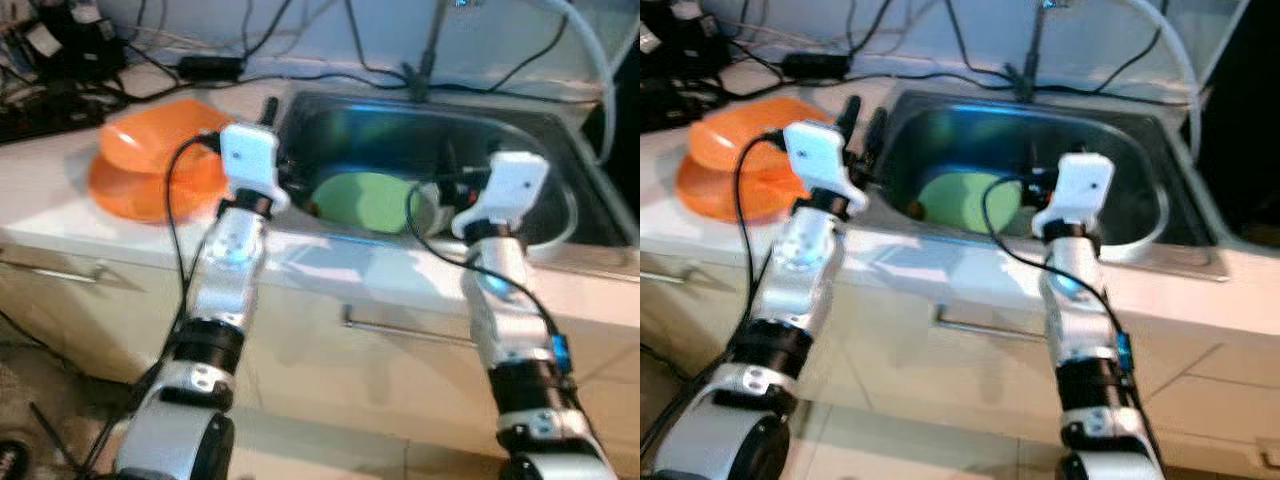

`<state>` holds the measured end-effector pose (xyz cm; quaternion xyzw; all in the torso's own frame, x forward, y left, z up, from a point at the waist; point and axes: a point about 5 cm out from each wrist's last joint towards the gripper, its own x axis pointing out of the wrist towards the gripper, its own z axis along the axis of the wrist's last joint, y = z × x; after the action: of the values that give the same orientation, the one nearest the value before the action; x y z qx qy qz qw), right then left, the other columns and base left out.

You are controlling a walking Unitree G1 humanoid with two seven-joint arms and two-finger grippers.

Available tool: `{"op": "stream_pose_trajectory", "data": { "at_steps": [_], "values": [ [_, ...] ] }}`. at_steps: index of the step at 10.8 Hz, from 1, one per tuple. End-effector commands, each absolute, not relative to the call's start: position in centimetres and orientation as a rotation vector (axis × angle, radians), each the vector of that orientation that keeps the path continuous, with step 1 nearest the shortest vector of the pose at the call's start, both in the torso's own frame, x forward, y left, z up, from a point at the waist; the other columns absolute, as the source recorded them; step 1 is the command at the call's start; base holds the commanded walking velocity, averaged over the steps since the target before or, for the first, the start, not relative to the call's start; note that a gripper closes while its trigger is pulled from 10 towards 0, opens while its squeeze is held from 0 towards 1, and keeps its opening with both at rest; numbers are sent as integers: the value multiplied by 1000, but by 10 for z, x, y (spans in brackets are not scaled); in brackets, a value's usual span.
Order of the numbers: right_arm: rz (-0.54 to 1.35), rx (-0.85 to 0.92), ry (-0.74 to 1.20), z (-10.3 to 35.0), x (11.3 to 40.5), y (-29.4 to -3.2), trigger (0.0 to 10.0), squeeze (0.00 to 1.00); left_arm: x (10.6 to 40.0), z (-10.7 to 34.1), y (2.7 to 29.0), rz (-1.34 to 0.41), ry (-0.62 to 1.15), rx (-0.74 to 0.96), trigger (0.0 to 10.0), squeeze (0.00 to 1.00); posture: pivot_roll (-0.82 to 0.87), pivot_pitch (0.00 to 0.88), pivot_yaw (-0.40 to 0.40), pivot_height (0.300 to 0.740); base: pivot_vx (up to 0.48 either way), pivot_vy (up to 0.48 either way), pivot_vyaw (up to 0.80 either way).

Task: Kitchen organization

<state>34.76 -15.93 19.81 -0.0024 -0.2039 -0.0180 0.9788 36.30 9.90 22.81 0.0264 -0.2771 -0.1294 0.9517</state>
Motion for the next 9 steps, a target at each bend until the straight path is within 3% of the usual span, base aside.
{"op": "stream_pose_trajectory", "data": {
  "at_steps": [1,4,9],
  "values": [
    [-29,7,-421,201,349,-158,10000,0,363,230,103,-245,-563,67,10000,0,131,34,-4,740,0,-345,0],
    [-22,7,-435,202,348,-158,10000,0,357,231,96,-265,-566,53,10000,0,125,19,-5,740,0,-358,0],
    [-21,9,-427,200,348,-158,10000,0,355,229,96,-256,-558,32,10000,0,126,29,-10,740,0,0,0]
  ]
}}
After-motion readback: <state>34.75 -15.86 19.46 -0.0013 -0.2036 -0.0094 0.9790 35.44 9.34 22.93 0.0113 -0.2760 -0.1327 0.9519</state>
